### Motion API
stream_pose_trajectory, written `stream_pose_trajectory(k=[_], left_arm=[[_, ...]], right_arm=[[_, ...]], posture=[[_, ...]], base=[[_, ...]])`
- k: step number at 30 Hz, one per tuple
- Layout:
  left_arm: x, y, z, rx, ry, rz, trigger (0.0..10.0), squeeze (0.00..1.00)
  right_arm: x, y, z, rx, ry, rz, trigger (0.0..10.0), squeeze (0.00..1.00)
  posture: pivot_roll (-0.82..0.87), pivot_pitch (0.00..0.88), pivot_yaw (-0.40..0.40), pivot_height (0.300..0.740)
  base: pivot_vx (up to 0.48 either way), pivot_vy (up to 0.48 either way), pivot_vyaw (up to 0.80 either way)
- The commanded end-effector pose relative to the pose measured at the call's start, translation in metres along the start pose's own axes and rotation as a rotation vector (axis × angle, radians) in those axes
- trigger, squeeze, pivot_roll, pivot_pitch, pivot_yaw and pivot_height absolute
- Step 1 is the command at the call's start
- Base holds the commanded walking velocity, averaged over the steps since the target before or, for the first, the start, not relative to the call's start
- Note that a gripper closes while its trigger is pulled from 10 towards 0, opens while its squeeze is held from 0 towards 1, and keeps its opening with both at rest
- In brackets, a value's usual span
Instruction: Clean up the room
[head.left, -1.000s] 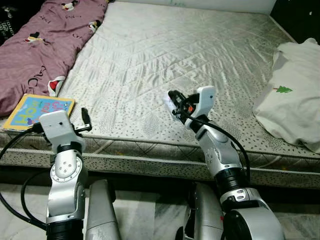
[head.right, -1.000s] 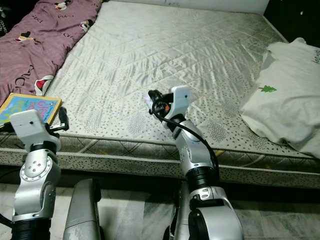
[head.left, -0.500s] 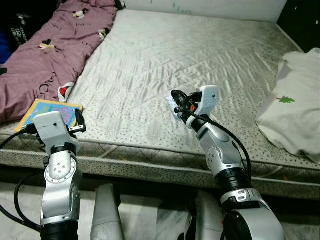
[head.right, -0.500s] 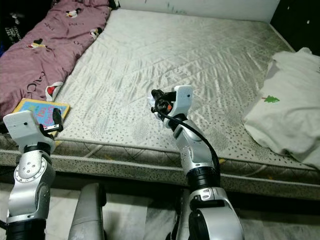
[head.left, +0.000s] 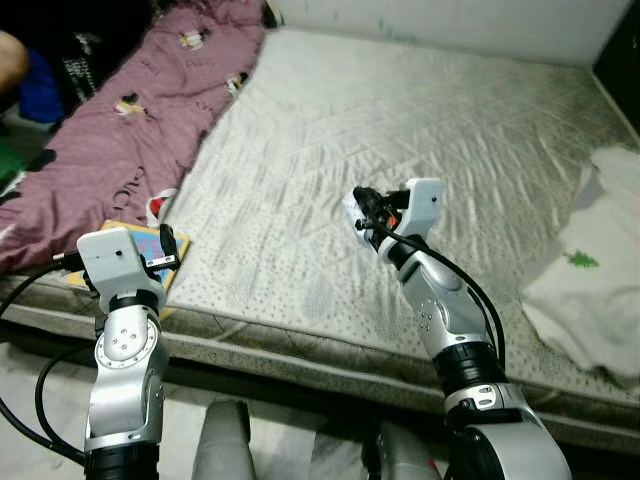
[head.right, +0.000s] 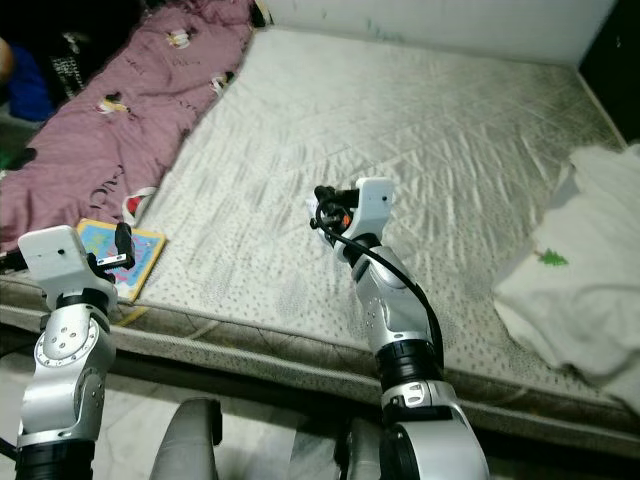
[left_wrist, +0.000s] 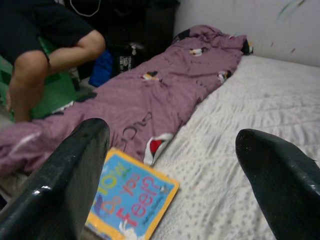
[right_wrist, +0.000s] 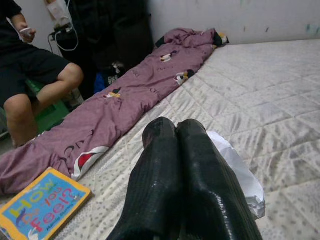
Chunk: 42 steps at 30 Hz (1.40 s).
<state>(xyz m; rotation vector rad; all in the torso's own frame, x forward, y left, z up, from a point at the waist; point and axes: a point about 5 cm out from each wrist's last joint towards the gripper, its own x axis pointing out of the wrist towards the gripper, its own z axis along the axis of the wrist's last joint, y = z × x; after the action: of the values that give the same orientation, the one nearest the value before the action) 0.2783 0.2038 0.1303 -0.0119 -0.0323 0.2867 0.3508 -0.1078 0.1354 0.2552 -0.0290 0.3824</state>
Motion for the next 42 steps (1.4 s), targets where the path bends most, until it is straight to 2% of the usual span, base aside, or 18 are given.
stream_pose_trajectory(k=[1,8,9,12,18,27,37,42], left_arm=[[0.0,-0.004,0.0,0.0,0.0,-0.017,10.0,0.0],[-0.003,-0.007,-0.003,-0.008,0.006,-0.024,10.0,0.0],[-0.005,-0.008,-0.005,-0.009,0.014,-0.024,10.0,0.0],[-0.008,-0.006,-0.01,-0.009,0.041,0.005,10.0,0.0],[-0.008,-0.014,-0.011,-0.036,0.05,-0.047,10.0,0.0],[-0.008,-0.017,-0.012,-0.034,0.051,-0.064,10.0,0.0],[-0.009,-0.019,-0.015,-0.04,0.066,-0.051,10.0,0.0],[-0.009,-0.022,-0.016,-0.079,0.075,-0.071,10.0,0.0]], right_arm=[[-0.003,-0.005,0.002,-0.015,-0.002,-0.021,10.0,0.0],[-0.01,-0.01,-0.003,-0.064,0.014,-0.044,10.0,0.0],[-0.014,-0.011,-0.008,-0.106,0.03,-0.058,10.0,0.0],[-0.02,-0.014,-0.018,-0.109,0.073,-0.09,10.0,0.0],[-0.021,-0.02,-0.017,-0.114,0.08,-0.137,10.0,0.0],[-0.022,-0.029,-0.013,-0.159,0.074,-0.201,10.0,0.0],[-0.02,-0.032,-0.013,-0.169,0.088,-0.223,10.0,0.0],[-0.018,-0.032,-0.014,-0.158,0.103,-0.22,10.0,0.0]], posture=[[0.08,0.0,-0.038,0.732],[0.09,0.0,-0.055,0.74],[0.1,0.0,-0.056,0.74],[0.09,0.0,-0.056,0.74],[0.08,0.0,-0.051,0.74],[0.08,0.0,-0.056,0.74],[0.08,0.0,-0.068,0.74],[0.08,0.0,-0.07,0.74]], base=[[0.0,0.0,0.0],[0.0,0.0,0.0],[0.0,0.0,0.0],[0.0,0.0,0.0],[0.0,0.0,0.0],[0.0,0.0,-0.16],[0.0,0.0,0.0],[0.0,0.0,-0.32]])
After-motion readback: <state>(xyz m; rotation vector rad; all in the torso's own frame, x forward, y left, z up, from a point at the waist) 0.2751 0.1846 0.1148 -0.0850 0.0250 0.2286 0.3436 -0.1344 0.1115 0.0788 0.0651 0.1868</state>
